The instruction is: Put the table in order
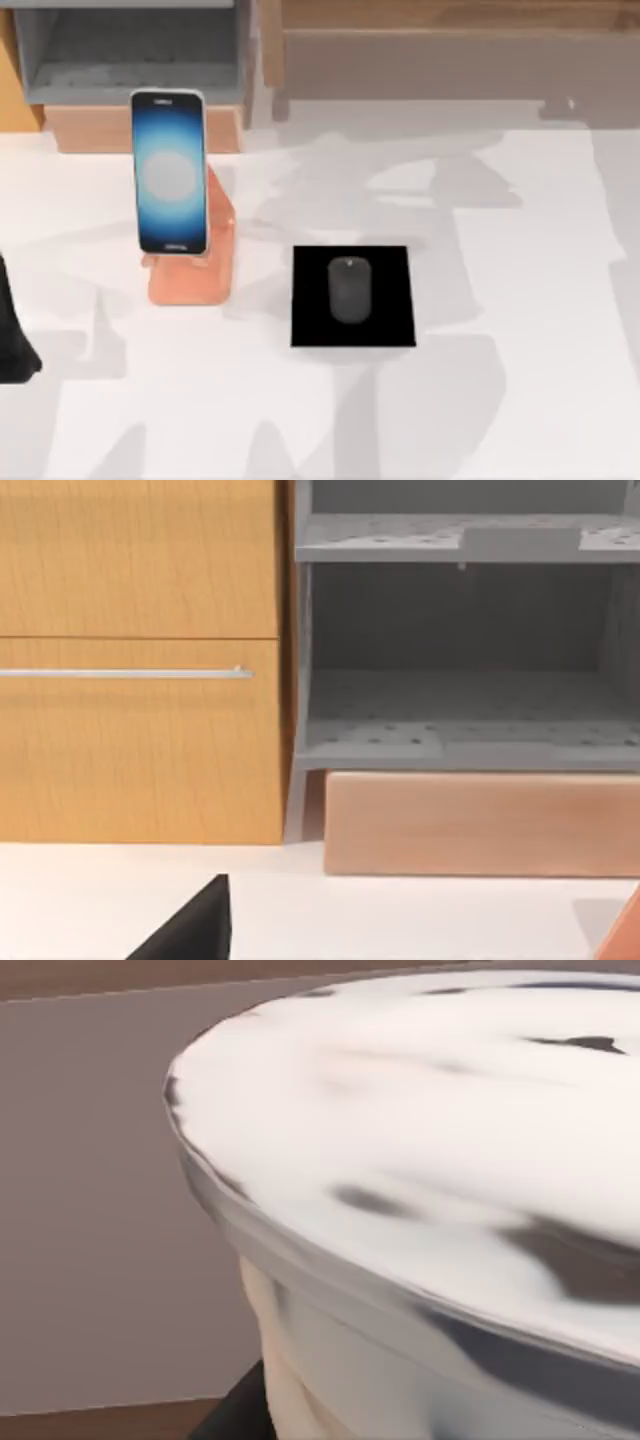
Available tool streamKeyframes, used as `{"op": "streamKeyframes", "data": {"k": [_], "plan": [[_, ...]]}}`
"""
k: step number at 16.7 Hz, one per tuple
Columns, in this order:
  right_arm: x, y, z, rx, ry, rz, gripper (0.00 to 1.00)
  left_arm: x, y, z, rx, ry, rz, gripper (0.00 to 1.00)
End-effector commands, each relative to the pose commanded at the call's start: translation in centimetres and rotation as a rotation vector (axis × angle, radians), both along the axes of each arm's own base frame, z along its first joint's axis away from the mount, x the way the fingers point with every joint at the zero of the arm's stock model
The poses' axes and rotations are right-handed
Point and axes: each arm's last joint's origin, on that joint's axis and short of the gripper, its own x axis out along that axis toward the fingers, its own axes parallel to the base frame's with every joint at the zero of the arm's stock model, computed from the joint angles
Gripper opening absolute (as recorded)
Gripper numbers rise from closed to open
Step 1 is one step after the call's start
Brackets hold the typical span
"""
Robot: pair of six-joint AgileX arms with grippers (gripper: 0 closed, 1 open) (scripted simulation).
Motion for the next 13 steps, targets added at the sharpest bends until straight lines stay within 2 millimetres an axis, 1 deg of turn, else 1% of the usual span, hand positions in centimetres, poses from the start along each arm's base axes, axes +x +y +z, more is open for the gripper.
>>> {"op": "streamKeyframes", "data": {"k": [4, 7, 9, 13], "plan": [[3.4, -0.1, 1.1, -0.025, 0.128, 0.005, 0.0, 0.0, 0.0, 0.0, 0.0, 0.0, 0.0, 1.0], [5.2, 0.3, 1.5, -0.058, 0.202, 0.03, 0.0, 0.0, 0.0, 0.0, 0.0, 0.0, 0.0, 1.0], [5.8, 0.4, 1.2, -0.076, 0.235, 0.039, 0.0, 0.0, 0.0, 0.0, 0.0, 0.0, 0.0, 1.0], [5.9, 0.4, 1.1, -0.079, 0.24, 0.04, 0.0, 0.0, 0.0, 0.0, 0.0, 0.0, 0.0, 1.0]]}}
